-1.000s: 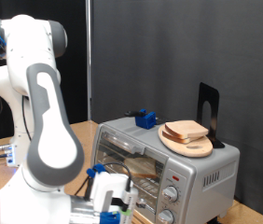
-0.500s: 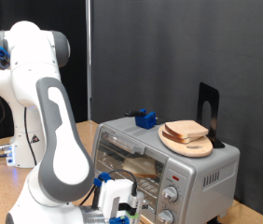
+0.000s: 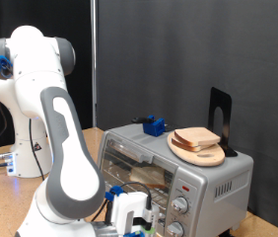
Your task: Make a piece of toast with the oven
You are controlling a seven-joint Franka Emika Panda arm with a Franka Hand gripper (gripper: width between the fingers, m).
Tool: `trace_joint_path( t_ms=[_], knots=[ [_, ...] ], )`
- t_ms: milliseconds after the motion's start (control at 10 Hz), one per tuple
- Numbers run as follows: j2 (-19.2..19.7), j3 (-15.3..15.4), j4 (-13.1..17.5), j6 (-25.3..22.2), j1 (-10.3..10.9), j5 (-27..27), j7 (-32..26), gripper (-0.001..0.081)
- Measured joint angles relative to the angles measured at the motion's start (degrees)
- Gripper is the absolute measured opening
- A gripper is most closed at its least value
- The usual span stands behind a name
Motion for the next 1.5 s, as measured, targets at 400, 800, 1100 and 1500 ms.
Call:
trace_joint_path(
  t_ms=[400, 800, 1100, 1500],
  knots=[
    [0.07, 0.57, -0.34, 0.35, 1.17, 0.12, 0.15, 0.0808],
    [0.08, 0.87, -1.13, 1.30, 2.26, 0.31, 0.19, 0.0808],
    [0.08, 1.01, -1.49, 2.02, 2.48, 1.32, 0.19, 0.0808],
    [0.04, 1.37, -2.09, 2.17, 2.46, 1.99, 0.19, 0.0541]
  ],
)
